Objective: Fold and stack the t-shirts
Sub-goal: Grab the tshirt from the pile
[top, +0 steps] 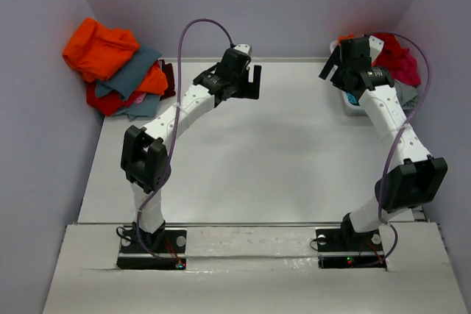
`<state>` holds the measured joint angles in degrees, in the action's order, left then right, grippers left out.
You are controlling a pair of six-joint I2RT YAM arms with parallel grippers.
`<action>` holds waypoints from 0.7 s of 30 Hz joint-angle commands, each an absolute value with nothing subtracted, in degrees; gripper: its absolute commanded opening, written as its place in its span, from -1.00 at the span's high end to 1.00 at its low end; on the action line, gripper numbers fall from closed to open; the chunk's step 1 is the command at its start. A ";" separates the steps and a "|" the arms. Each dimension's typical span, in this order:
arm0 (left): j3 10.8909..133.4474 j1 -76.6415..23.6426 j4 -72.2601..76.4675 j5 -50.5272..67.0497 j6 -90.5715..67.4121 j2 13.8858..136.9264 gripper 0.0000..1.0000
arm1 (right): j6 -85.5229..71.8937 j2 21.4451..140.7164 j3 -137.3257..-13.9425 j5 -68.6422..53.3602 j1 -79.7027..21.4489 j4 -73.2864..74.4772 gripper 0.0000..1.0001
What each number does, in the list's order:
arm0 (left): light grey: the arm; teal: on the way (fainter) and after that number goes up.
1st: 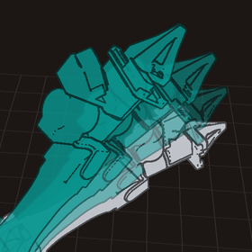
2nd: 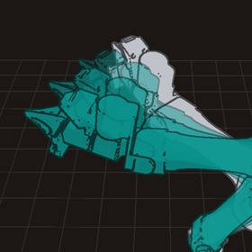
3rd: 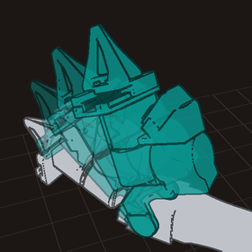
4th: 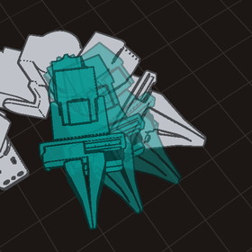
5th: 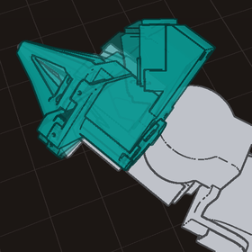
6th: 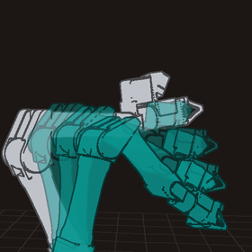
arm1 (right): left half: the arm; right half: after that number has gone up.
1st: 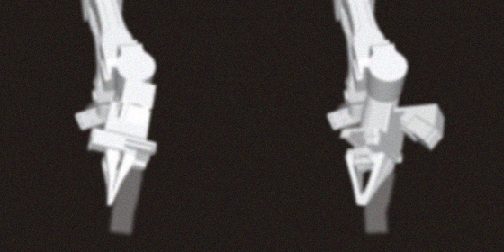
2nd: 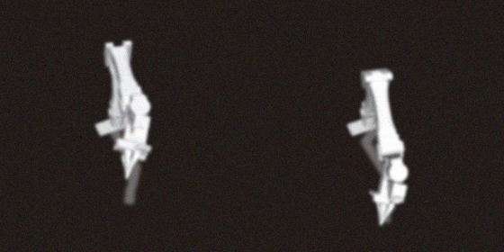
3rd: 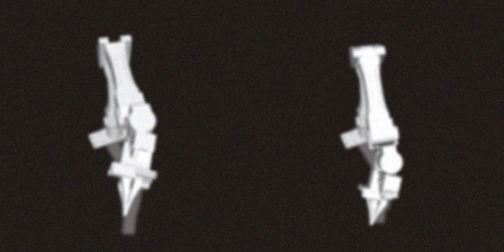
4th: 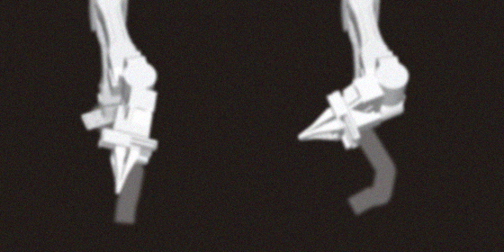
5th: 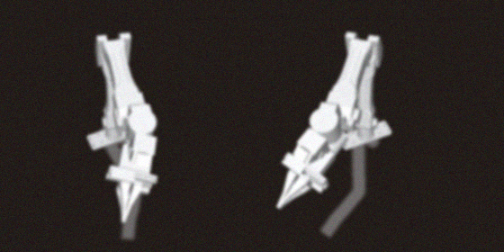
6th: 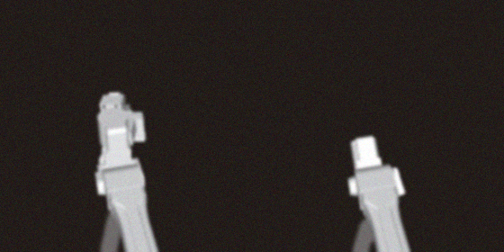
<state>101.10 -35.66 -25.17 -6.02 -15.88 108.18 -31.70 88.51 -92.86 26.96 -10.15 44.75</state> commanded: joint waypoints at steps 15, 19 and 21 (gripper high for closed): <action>117.42 -32.88 -28.04 -1.41 -18.54 114.17 -0.98 | -29.97 107.38 -115.82 20.83 1.31 47.72 -1.00; 118.65 -30.15 -28.04 2.72 -20.12 115.22 -0.98 | -31.29 115.03 -126.45 18.63 2.81 51.50 -1.00; 119.53 -28.92 -28.21 4.30 -20.91 115.92 -0.98 | -30.85 118.37 -131.10 18.72 3.33 51.77 -1.00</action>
